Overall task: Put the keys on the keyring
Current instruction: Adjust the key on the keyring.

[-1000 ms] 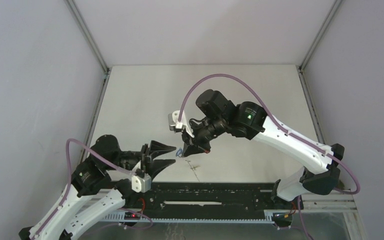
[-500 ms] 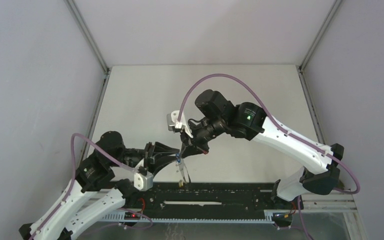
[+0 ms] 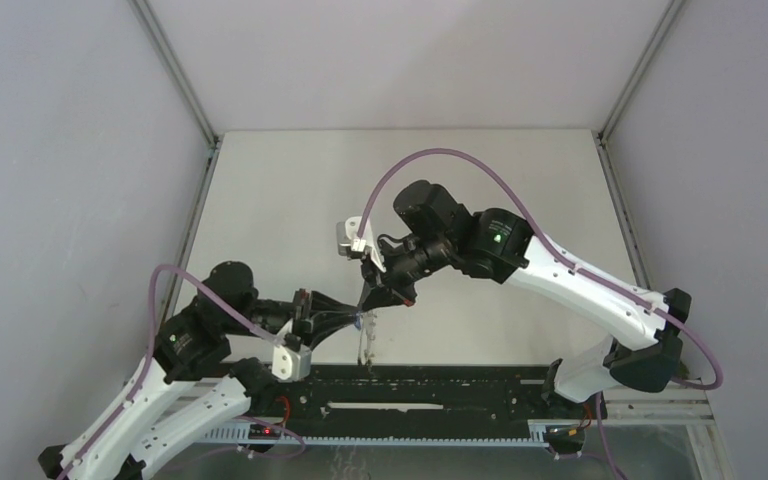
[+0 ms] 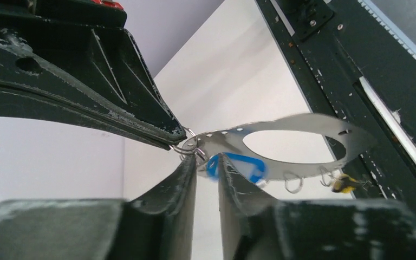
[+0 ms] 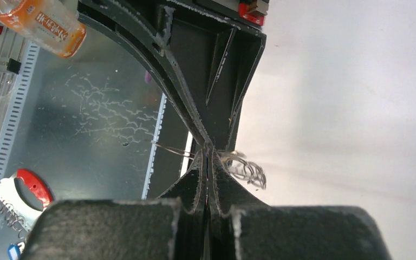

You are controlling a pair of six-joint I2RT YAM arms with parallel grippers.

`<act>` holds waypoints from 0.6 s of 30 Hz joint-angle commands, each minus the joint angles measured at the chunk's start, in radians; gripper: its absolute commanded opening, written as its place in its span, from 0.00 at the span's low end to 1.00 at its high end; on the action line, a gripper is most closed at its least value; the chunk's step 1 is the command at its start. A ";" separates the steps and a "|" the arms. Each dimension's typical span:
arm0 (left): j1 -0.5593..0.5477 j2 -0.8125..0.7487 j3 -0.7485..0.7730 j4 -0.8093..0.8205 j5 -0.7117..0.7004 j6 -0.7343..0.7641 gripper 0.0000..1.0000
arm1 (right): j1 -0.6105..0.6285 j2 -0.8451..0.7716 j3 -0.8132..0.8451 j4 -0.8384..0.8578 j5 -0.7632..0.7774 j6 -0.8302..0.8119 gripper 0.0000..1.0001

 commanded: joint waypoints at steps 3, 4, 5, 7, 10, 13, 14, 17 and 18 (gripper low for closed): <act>-0.008 -0.019 0.028 -0.001 -0.020 -0.058 0.38 | -0.011 -0.081 -0.053 0.125 0.035 0.050 0.00; -0.008 -0.020 0.032 -0.006 -0.025 -0.077 0.41 | -0.011 -0.091 -0.067 0.146 0.042 0.054 0.00; -0.008 -0.020 0.037 -0.009 -0.029 -0.100 0.42 | -0.012 -0.102 -0.084 0.167 0.044 0.062 0.00; -0.008 -0.015 0.048 0.001 -0.037 -0.180 0.45 | -0.012 -0.138 -0.138 0.233 0.046 0.078 0.00; -0.008 0.004 0.066 0.092 -0.080 -0.443 0.45 | -0.012 -0.204 -0.240 0.363 0.064 0.108 0.00; -0.008 0.021 0.080 0.145 -0.085 -0.622 0.44 | -0.009 -0.259 -0.325 0.476 0.080 0.128 0.00; -0.008 0.025 0.080 0.165 -0.085 -0.666 0.44 | -0.007 -0.277 -0.352 0.516 0.083 0.134 0.00; -0.008 0.031 0.081 0.207 -0.084 -0.744 0.43 | -0.004 -0.320 -0.417 0.618 0.086 0.161 0.00; -0.006 0.034 0.082 0.221 -0.083 -0.768 0.43 | -0.002 -0.327 -0.430 0.643 0.090 0.167 0.00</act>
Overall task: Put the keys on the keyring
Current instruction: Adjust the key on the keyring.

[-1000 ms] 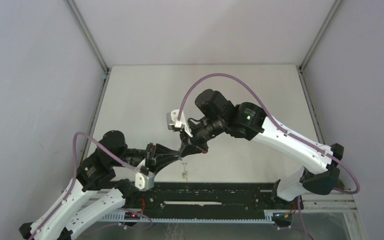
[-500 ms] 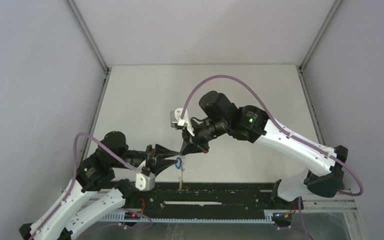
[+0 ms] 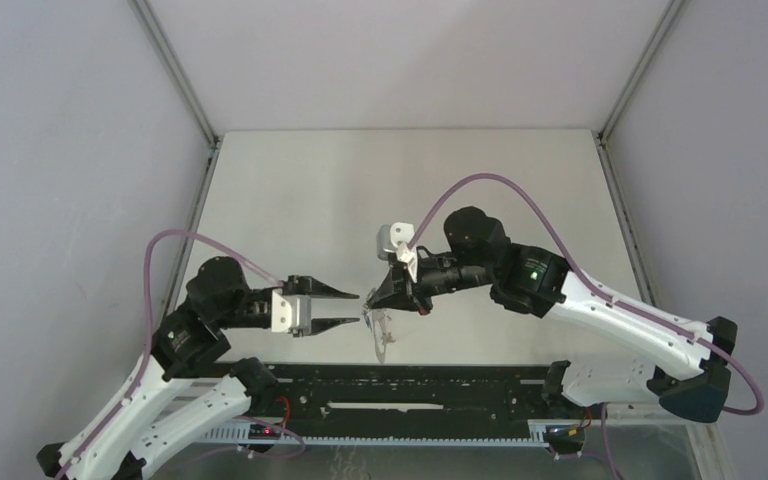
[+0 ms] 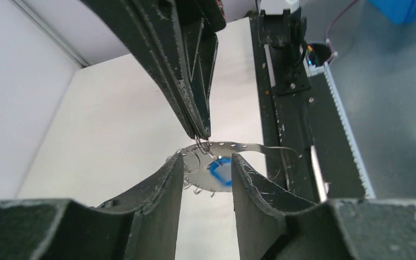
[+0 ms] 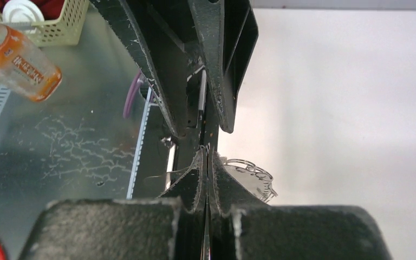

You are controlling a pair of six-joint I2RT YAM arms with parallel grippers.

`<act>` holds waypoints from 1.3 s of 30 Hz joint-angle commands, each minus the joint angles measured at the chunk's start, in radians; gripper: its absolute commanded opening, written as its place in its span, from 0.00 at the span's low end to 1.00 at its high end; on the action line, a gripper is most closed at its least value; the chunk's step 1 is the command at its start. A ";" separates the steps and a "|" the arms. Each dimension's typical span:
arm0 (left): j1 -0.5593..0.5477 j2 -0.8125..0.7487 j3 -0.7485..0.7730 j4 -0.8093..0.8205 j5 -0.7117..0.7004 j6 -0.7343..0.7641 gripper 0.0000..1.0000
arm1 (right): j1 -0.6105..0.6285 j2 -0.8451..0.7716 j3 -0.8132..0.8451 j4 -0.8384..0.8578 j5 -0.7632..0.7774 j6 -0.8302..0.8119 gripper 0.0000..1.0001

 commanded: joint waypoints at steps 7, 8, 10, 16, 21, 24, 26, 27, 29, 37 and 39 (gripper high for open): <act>-0.006 0.031 0.058 0.122 0.033 -0.300 0.31 | 0.041 -0.103 -0.137 0.399 0.095 0.094 0.00; -0.007 0.031 0.060 0.121 0.032 -0.301 0.30 | 0.045 -0.107 -0.146 0.414 0.105 0.096 0.00; -0.006 0.031 0.061 0.117 0.021 -0.307 0.28 | 0.053 -0.114 -0.161 0.440 0.126 0.100 0.00; -0.001 0.033 0.059 0.085 0.003 -0.288 0.18 | 0.075 -0.139 -0.199 0.502 0.176 0.096 0.00; 0.001 0.040 0.057 0.098 -0.009 -0.320 0.21 | 0.084 -0.146 -0.207 0.515 0.188 0.093 0.00; 0.004 0.049 0.059 0.118 -0.018 -0.361 0.23 | 0.092 -0.144 -0.210 0.525 0.192 0.091 0.00; 0.008 0.055 0.061 0.125 -0.019 -0.388 0.20 | 0.095 -0.147 -0.217 0.535 0.199 0.091 0.00; 0.011 0.057 0.062 0.125 -0.020 -0.398 0.18 | 0.097 -0.152 -0.222 0.541 0.205 0.091 0.00; 0.017 0.060 0.061 0.121 -0.022 -0.415 0.10 | 0.097 -0.159 -0.233 0.553 0.212 0.092 0.00; 0.067 0.067 0.073 0.097 -0.036 -0.463 0.01 | 0.099 -0.193 -0.249 0.539 0.221 0.091 0.00; 0.076 0.069 0.070 0.115 -0.019 -0.485 0.05 | 0.096 -0.196 -0.249 0.540 0.219 0.091 0.00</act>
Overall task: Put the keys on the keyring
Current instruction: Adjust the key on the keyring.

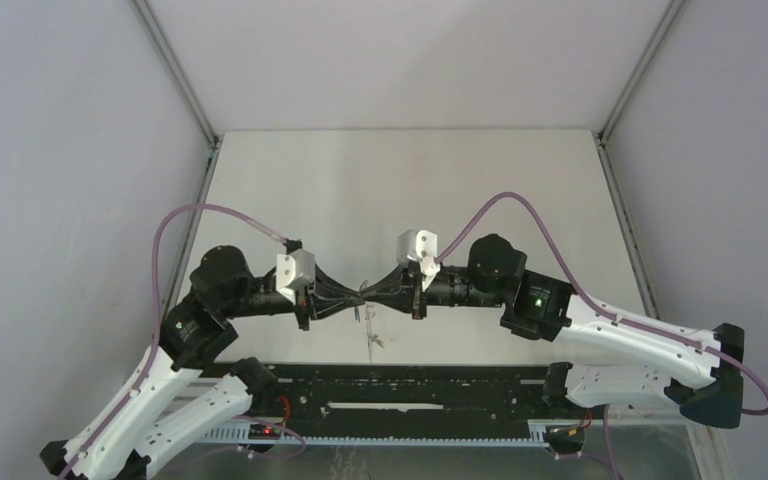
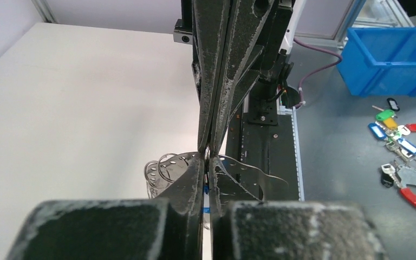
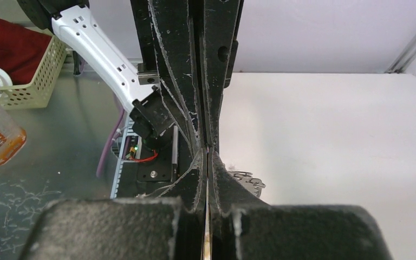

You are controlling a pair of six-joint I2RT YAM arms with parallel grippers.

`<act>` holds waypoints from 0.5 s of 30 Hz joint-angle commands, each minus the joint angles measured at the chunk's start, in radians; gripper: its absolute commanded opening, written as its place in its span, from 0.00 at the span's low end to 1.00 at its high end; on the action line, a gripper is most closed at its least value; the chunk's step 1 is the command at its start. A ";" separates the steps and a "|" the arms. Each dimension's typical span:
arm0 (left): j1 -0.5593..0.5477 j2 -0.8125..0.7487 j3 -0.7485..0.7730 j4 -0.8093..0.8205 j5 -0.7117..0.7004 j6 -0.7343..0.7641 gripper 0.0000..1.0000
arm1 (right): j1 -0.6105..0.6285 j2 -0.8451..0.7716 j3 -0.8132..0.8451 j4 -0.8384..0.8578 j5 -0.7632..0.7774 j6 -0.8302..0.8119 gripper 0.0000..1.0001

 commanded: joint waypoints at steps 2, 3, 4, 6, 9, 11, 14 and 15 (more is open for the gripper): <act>0.029 0.011 0.049 0.040 0.023 -0.106 0.14 | 0.006 -0.050 0.007 0.089 0.014 0.008 0.00; 0.028 0.014 0.047 0.049 0.030 -0.117 0.15 | 0.005 -0.048 0.006 0.092 0.011 0.010 0.00; 0.028 0.016 0.048 0.057 0.040 -0.124 0.15 | 0.006 -0.045 0.004 0.098 0.008 0.013 0.00; 0.032 0.017 0.049 0.061 0.053 -0.124 0.04 | 0.008 -0.045 -0.004 0.111 0.005 0.019 0.00; 0.046 0.007 0.045 0.059 0.041 -0.113 0.00 | 0.008 -0.045 -0.005 0.104 -0.001 0.023 0.00; 0.052 0.003 0.045 0.060 0.027 -0.109 0.00 | 0.006 -0.044 -0.005 0.101 -0.016 0.033 0.00; 0.055 0.010 0.058 0.037 0.030 -0.097 0.00 | -0.018 -0.040 0.006 0.074 -0.048 0.060 0.13; 0.056 0.016 0.072 0.016 0.034 -0.080 0.00 | -0.031 -0.038 0.019 0.052 -0.068 0.072 0.17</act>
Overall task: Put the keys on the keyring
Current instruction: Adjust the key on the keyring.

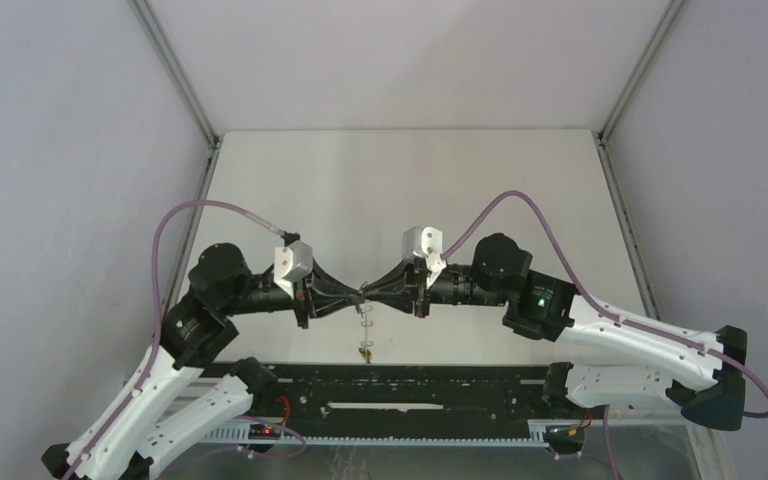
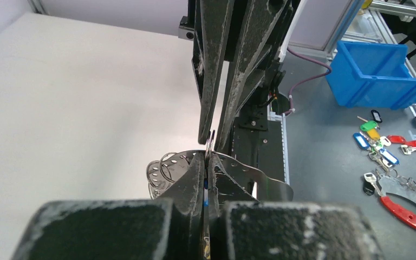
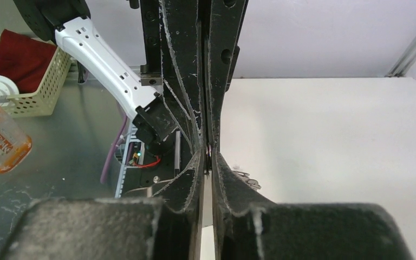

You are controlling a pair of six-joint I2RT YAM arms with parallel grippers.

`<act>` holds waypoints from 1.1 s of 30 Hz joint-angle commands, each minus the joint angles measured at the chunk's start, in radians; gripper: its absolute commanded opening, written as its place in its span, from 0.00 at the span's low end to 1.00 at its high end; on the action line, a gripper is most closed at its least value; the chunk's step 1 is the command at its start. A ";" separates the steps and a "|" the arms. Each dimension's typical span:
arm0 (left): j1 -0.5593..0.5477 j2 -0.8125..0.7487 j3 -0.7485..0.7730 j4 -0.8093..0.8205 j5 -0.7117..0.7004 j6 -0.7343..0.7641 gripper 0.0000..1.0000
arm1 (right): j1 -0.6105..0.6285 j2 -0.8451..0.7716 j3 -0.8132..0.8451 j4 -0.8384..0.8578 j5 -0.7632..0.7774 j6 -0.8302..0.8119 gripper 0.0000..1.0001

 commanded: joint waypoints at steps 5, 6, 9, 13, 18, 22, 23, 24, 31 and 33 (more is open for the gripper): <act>0.017 0.042 0.127 -0.194 -0.012 0.198 0.00 | -0.124 0.017 0.183 -0.269 -0.194 0.032 0.46; 0.018 0.049 0.135 -0.226 -0.020 0.240 0.00 | -0.141 0.042 0.240 -0.361 -0.213 0.008 0.50; 0.008 0.076 0.165 -0.333 -0.055 0.374 0.00 | -0.158 0.156 0.432 -0.656 -0.192 -0.090 0.55; -0.049 0.151 0.249 -0.479 -0.137 0.514 0.00 | -0.144 0.288 0.612 -0.899 -0.170 -0.194 0.55; -0.052 0.180 0.292 -0.520 -0.154 0.558 0.00 | -0.104 0.351 0.677 -0.926 -0.168 -0.254 0.51; -0.054 0.180 0.291 -0.518 -0.152 0.561 0.00 | -0.078 0.386 0.699 -0.919 -0.191 -0.268 0.47; -0.054 0.179 0.292 -0.516 -0.148 0.559 0.00 | -0.075 0.394 0.703 -0.917 -0.196 -0.268 0.46; -0.054 0.177 0.290 -0.511 -0.146 0.553 0.00 | -0.071 0.401 0.706 -0.916 -0.199 -0.268 0.45; -0.055 0.158 0.277 -0.472 -0.138 0.524 0.00 | -0.067 0.413 0.679 -0.841 -0.190 -0.234 0.38; -0.055 0.149 0.269 -0.454 -0.137 0.513 0.00 | -0.068 0.416 0.669 -0.821 -0.191 -0.223 0.36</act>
